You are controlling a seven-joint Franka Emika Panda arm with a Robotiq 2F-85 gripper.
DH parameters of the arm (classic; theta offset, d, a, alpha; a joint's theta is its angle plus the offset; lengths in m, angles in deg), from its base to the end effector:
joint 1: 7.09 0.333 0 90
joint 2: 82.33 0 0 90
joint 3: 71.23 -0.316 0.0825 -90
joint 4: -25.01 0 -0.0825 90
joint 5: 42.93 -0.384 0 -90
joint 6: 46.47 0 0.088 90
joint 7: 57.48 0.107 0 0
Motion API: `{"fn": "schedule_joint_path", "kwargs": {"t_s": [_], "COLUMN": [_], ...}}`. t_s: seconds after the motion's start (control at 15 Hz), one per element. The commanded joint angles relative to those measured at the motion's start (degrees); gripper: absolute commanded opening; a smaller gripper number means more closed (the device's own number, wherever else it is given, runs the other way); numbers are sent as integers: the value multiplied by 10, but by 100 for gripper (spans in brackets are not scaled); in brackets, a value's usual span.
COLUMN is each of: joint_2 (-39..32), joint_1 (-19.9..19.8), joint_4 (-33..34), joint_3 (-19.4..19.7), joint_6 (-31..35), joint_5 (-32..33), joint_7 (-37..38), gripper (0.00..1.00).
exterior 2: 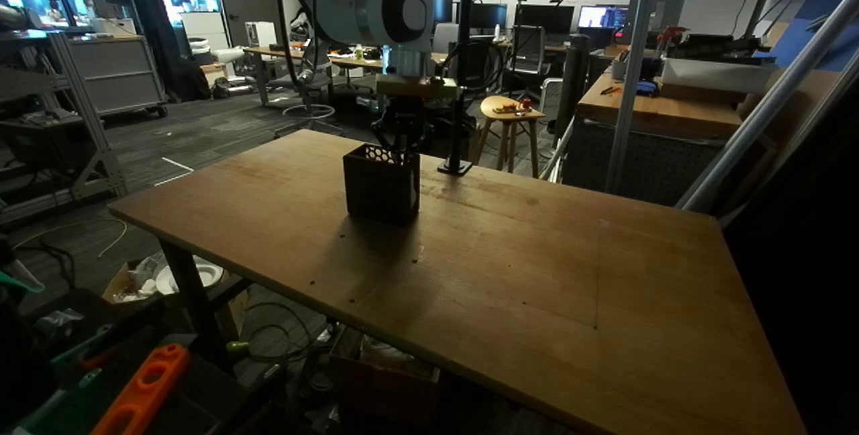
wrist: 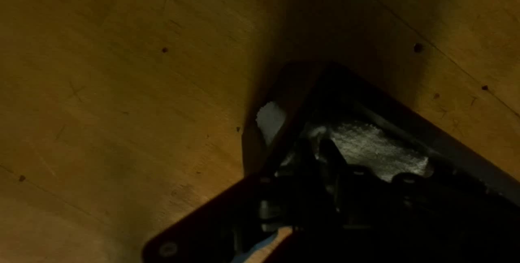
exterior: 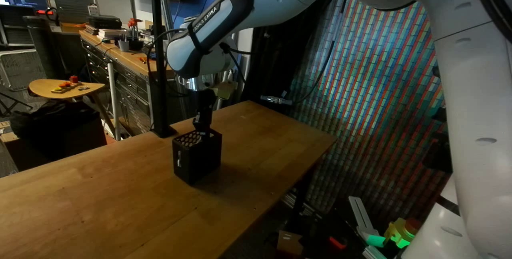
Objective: Put the towel in the box
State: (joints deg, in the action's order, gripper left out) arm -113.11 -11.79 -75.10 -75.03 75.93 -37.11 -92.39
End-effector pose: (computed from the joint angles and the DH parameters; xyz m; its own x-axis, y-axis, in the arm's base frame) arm 0.6481 -0.0180 0.2551 0.7870 0.5997 -0.1450 0.5996 -0.7988 -0.0488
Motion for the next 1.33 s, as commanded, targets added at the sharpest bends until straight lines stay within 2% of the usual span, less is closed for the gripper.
{"fn": "schedule_joint_path", "kwargs": {"t_s": [0.0, 0.6, 0.8, 1.27], "joint_2": [-18, -16, -15, -24], "joint_1": [-10, -12, 1, 49], "joint_4": [6, 10, 20, 46], "joint_3": [-9, -11, -4, 11], "joint_6": [6, 2, -15, -77], "joint_5": [-15, -22, -14, 33], "joint_7": [-18, -13, 24, 161], "gripper": [12, 12, 12, 12]}}
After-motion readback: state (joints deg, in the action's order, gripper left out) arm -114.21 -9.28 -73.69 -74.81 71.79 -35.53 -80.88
